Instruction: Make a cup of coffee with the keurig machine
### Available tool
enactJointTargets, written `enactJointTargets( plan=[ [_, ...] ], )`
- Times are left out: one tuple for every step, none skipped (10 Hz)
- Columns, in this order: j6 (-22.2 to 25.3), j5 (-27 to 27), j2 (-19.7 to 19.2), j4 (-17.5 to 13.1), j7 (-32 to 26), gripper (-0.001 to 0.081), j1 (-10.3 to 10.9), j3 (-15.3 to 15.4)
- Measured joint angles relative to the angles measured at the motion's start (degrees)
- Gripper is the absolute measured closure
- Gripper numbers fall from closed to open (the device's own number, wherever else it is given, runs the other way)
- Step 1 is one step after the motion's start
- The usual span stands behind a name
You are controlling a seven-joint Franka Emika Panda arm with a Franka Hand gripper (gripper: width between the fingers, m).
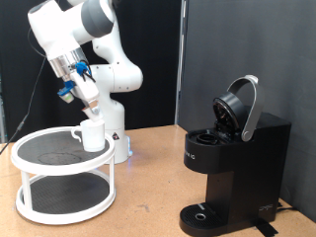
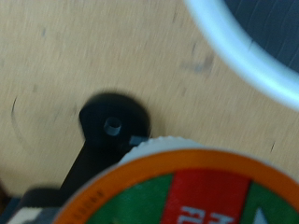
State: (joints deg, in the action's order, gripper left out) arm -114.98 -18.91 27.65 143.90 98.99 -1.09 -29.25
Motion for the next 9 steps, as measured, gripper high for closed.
enactJointTargets(
  plan=[
    [1.6,-4.8,0.0,-1.0,0.0,0.0449,1.4,-0.2],
    [2.6,-8.3,-0.1,-1.9,0.1,0.0449,2.9,0.0],
    [3.1,-10.7,-0.4,-2.7,0.4,0.0449,4.4,0.2],
    [3.1,-12.4,-0.8,-3.4,1.2,0.0449,5.5,0.9],
    [1.3,-12.8,-1.0,-3.6,3.7,0.0449,6.1,2.5],
    [-0.5,-12.8,-1.3,-3.6,6.0,0.0449,6.0,4.1],
    [-0.1,-12.8,-1.3,-3.6,5.3,0.0449,6.0,3.8],
    [0.5,-13.3,-1.3,-3.7,4.5,0.0449,6.1,3.3],
    [0.6,-15.7,-1.4,-3.8,4.1,0.0449,6.2,2.8]
  ],
)
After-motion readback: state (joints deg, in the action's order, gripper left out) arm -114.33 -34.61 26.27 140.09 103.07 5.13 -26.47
